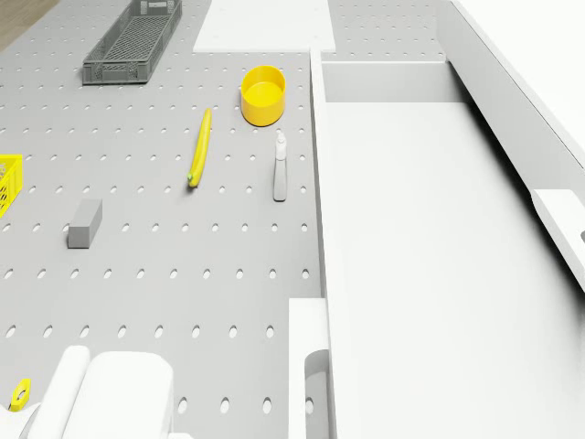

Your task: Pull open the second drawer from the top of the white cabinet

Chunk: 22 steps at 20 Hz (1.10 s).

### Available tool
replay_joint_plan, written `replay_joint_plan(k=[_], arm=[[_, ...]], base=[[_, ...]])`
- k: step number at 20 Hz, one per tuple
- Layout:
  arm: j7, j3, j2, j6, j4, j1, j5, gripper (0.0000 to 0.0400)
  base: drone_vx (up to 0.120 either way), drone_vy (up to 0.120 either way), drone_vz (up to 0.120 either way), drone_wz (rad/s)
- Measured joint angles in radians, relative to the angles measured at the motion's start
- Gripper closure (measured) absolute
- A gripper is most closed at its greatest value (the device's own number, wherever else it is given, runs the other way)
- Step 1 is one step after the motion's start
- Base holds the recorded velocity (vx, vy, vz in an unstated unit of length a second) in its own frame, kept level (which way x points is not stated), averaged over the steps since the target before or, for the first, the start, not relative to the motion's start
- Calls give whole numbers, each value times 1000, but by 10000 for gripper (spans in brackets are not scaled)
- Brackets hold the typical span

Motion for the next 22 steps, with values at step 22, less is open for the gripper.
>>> replay_joint_plan(k=[22], arm=[[109, -13, -101, 51, 3, 58, -74, 102]], base=[[0, -22, 0, 0]])
